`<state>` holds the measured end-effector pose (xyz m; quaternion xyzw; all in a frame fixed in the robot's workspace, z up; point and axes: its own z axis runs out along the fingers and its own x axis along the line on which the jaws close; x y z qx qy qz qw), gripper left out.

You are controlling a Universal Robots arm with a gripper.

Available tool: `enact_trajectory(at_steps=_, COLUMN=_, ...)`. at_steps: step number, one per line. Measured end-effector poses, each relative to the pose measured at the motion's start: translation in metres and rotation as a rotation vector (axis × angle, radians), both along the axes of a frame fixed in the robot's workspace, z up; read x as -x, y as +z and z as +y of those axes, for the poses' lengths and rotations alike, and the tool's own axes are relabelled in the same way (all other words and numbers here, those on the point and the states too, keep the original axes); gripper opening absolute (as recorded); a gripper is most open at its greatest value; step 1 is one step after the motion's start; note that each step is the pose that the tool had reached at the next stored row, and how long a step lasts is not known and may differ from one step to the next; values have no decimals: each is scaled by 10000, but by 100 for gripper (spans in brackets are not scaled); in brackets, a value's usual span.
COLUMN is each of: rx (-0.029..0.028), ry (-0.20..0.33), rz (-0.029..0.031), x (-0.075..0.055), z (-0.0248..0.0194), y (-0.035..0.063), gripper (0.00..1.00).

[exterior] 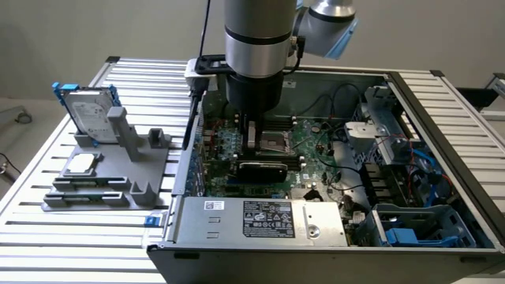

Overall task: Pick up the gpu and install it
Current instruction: 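Press down on the gpu until it lock into place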

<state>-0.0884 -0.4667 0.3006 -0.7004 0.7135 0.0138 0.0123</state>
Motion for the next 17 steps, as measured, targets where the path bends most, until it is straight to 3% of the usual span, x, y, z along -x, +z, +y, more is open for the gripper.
enact_trajectory(at_steps=11, rx=-44, ry=0, rz=0, x=-2, z=22, y=-186, gripper=11)
enact_trajectory(at_steps=14, rx=-117, ry=0, rz=-1, x=-1, z=28, y=-227, gripper=11)
enact_trajectory(at_steps=17, rx=-228, ry=-1, rz=0, x=-1, z=30, y=-242, gripper=11)
